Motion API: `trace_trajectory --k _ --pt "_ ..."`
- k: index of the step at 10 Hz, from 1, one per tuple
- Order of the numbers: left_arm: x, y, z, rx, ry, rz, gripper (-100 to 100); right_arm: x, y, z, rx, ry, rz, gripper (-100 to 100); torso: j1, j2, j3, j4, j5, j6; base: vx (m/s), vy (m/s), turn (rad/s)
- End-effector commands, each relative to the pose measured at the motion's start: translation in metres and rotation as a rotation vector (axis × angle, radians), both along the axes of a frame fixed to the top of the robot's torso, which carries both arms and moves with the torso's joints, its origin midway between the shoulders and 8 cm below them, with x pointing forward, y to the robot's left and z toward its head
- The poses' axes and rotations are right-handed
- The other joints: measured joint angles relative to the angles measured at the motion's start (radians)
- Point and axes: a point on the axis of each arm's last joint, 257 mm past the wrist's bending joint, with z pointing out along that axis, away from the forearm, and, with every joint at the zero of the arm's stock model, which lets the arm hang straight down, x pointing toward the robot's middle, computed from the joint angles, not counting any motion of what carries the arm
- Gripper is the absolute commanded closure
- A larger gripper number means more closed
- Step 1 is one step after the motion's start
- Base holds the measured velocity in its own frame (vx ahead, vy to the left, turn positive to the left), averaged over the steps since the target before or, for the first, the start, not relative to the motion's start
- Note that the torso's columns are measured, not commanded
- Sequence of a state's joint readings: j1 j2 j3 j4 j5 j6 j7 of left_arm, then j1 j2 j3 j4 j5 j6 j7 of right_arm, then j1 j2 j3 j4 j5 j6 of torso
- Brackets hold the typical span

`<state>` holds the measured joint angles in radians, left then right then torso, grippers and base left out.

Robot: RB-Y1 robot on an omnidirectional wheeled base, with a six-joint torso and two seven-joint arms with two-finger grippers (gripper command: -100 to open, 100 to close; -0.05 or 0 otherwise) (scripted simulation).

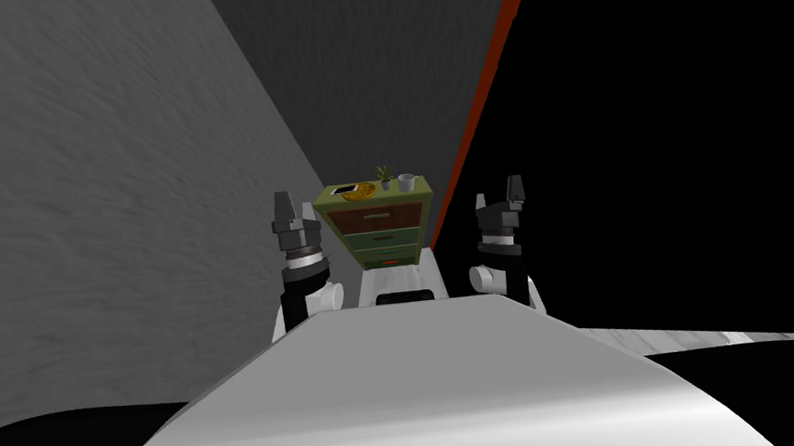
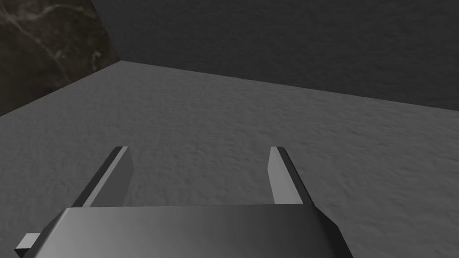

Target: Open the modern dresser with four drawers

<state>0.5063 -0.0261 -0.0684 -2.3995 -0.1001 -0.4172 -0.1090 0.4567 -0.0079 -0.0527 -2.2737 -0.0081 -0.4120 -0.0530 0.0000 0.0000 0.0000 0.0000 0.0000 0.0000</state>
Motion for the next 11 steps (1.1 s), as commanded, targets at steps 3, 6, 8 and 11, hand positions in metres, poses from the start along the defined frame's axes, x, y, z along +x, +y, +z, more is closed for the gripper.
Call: trace_trajectory --k 3,6,8,11 --pt "0.0000 0.0000 0.0001 0.000 0.000 0.000 0 0.0000 0.0000 0.0001 0.000 0.000 0.000 0 0.000 0.175 -0.351 0.176 0.000 0.000 0.000 0.000 0.000" --pt "-0.0001 0.0000 0.0001 0.000 0.000 0.000 0 -0.0001 0.0000 0.0001 0.000 0.000 0.000 0 0.000 0.396 -0.792 0.396 0.000 0.000 0.000 0.000 0.000" --pt "-0.0001 0.0000 0.0001 0.000 0.000 0.000 0 -0.0001 0.0000 0.0002 0.000 0.000 0.000 0 0.000 0.544 -1.087 0.544 0.000 0.000 0.000 0.000 0.000" --pt "0.0052 -0.0098 -0.0076 0.063 0.034 -0.035 -100 0.0000 0.0000 0.0000 0.000 0.000 0.000 0 0.000 0.725 -1.451 0.724 0.000 0.000 0.012 0.000 -0.009"
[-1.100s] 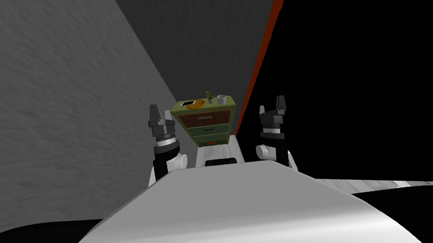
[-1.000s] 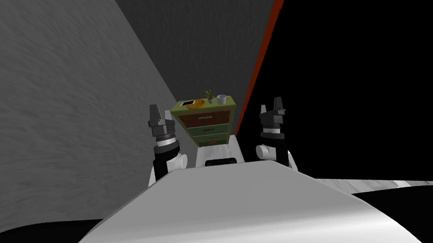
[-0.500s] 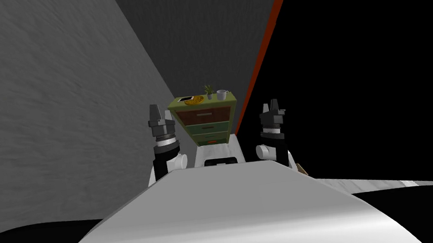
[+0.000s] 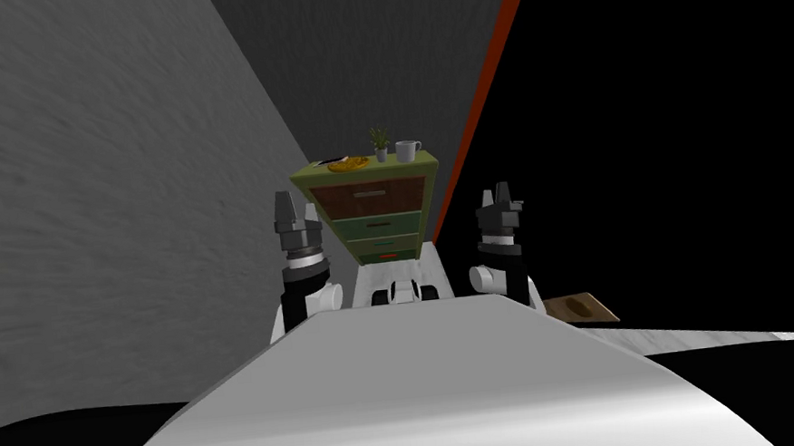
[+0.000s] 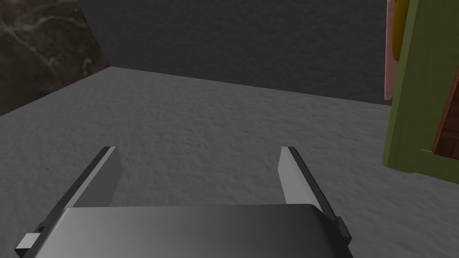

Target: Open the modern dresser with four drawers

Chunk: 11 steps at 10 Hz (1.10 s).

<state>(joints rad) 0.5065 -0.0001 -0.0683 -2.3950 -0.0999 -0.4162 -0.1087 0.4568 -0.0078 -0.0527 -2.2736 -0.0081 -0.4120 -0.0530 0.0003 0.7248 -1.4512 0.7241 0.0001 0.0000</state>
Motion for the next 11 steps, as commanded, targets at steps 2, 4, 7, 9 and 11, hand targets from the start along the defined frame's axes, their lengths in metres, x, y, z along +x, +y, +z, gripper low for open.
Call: trace_trajectory --k 2,4,7,9,11 --pt "0.010 -0.013 -0.013 0.083 0.060 -0.045 -100 0.000 0.000 0.000 0.000 0.000 0.000 0 0.000 0.011 -0.024 0.012 0.000 0.000 0.028 0.005 -0.017" --pt "0.020 -0.016 -0.028 0.116 0.120 -0.060 -100 0.000 0.000 0.000 0.000 0.000 0.000 0 0.000 0.013 -0.025 0.014 0.000 0.000 0.047 0.005 -0.026" --pt "0.030 -0.016 -0.043 0.123 0.177 -0.061 -100 0.000 0.000 0.000 0.000 0.000 0.000 0 0.000 0.013 -0.025 0.014 0.000 0.000 0.055 0.006 -0.031" --pt "0.040 -0.014 -0.056 0.111 0.228 -0.054 -100 0.000 0.000 0.000 0.000 0.000 0.000 0 -0.001 0.014 -0.024 0.014 0.000 0.000 0.054 0.005 -0.036" --pt "0.048 -0.011 -0.068 0.092 0.274 -0.046 -100 0.000 0.000 0.000 0.000 0.000 0.000 0 0.000 0.013 -0.025 0.014 0.000 0.000 0.062 0.009 -0.032"
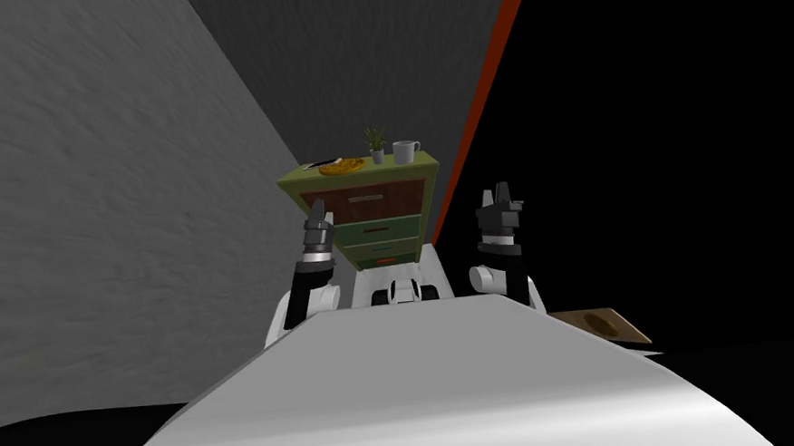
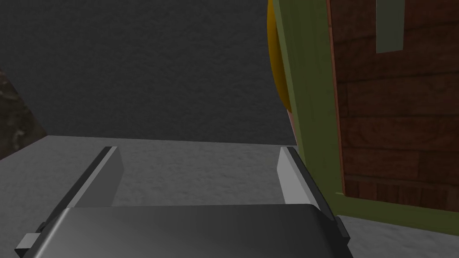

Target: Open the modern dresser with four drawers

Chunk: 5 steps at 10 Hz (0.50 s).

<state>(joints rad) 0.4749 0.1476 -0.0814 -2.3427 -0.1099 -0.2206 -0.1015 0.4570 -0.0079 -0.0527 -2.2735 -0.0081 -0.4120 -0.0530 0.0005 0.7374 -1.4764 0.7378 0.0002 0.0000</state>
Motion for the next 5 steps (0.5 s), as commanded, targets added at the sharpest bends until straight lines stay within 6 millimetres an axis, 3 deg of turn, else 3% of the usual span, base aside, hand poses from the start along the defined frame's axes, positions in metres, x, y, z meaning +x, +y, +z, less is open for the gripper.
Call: trace_trajectory --k 1,5 --pt "0.008 0.004 -0.013 -0.017 0.049 0.014 -100 0.000 0.000 0.000 0.000 0.000 0.000 0 0.000 0.000 0.000 0.000 0.000 0.000 0.053 0.010 -0.021" --pt "0.021 0.007 -0.037 -0.030 0.139 0.029 -100 0.000 0.000 0.000 0.000 0.000 0.000 0 0.000 0.001 0.000 0.000 0.000 0.000 0.055 0.009 -0.031"
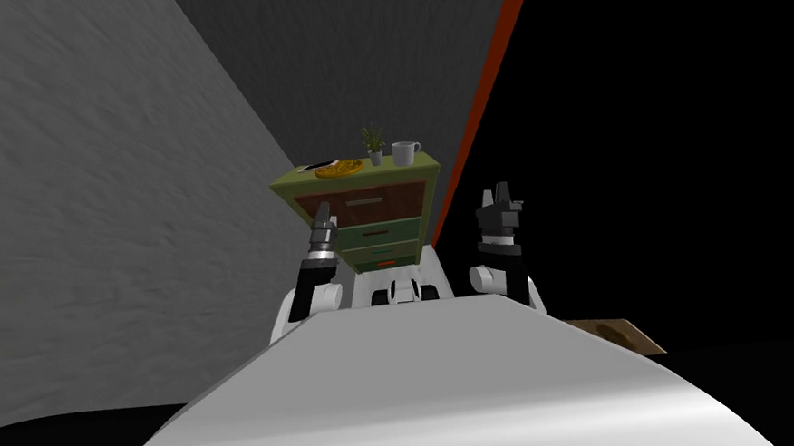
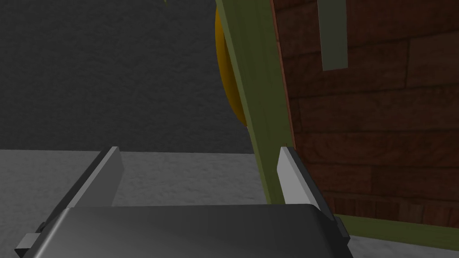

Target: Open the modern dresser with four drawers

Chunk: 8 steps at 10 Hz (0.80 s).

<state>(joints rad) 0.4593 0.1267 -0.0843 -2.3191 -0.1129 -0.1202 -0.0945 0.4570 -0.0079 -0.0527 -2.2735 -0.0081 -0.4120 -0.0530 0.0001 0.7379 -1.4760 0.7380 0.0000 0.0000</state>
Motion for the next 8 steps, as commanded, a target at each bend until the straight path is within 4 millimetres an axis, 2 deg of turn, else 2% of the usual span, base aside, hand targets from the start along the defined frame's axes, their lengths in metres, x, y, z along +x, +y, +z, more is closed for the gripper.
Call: trace_trajectory --k 1,8 --pt "0.008 0.001 -0.019 0.001 0.066 0.006 -100 0.000 0.000 0.000 0.000 0.000 0.000 0 0.000 0.000 0.000 0.000 0.000 0.000 0.052 0.001 -0.033" --pt "0.021 0.004 -0.052 0.004 0.183 0.019 -100 0.000 0.000 0.000 0.000 0.000 0.000 0 0.000 0.000 0.000 0.000 0.000 0.000 0.043 0.007 -0.024"
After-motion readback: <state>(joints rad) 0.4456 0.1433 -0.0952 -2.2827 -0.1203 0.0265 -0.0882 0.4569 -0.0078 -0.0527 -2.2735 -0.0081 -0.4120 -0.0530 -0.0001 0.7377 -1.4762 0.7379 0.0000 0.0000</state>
